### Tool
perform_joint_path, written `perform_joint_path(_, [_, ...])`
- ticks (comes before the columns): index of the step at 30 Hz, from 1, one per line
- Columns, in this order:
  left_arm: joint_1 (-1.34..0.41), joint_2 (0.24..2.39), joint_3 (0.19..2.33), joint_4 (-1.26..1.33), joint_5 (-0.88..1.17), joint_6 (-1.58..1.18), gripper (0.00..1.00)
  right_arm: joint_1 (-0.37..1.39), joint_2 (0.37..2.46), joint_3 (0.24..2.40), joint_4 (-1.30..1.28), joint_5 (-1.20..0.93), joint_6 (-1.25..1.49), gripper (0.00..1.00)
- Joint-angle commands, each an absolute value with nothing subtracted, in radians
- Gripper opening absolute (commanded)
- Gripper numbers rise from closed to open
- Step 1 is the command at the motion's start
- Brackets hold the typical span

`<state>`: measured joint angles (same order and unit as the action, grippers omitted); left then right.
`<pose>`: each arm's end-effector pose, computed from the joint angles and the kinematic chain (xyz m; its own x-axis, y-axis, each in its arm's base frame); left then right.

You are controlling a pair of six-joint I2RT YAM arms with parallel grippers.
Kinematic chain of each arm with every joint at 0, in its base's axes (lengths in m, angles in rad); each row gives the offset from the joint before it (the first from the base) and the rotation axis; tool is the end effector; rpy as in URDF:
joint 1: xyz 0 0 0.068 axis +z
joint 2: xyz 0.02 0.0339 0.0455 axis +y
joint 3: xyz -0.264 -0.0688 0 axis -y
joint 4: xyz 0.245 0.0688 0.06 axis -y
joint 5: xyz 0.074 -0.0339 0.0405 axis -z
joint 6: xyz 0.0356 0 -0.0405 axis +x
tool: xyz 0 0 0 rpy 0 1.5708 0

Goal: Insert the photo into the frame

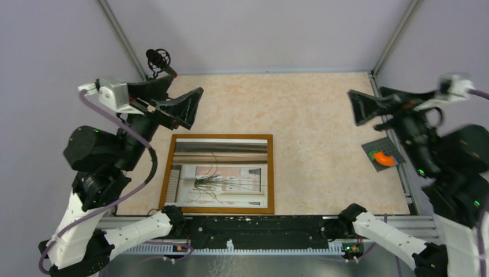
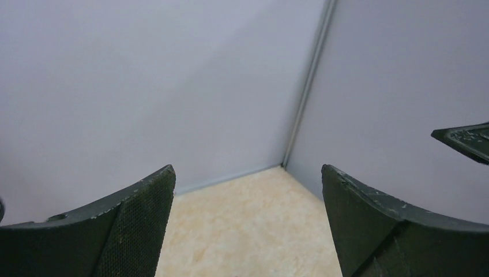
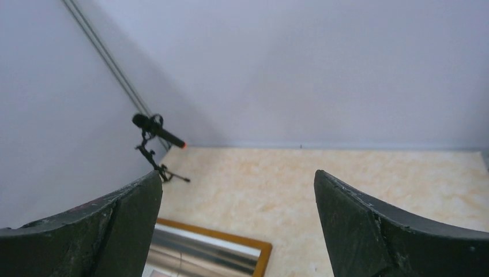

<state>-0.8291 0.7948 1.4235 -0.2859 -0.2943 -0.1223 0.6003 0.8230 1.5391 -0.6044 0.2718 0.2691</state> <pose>0.0750 -0.0666 0.5309 0.1618 -0.3494 -0.9229 0.5449 0.8114 -0.2117 0.0826 0.0449 0.5252 0.0025 0.3121 -0.9500 -0.3368 0.8948 0.2931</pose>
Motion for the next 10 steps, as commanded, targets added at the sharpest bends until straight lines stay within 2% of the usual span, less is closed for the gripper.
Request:
perform_joint_path(1, [-0.826,0.879,1.59,-0.307,-0.081,-0.065,0.99,0.604,0.729,1.623,-0.753,0.29,0.151,0.99])
perform_joint_path(10, [-0.826,0.856,1.619,-0.242,-0.121,-0.056,0.99,0.604,0.643,1.716,-0.763,0.276,0.11,0.99])
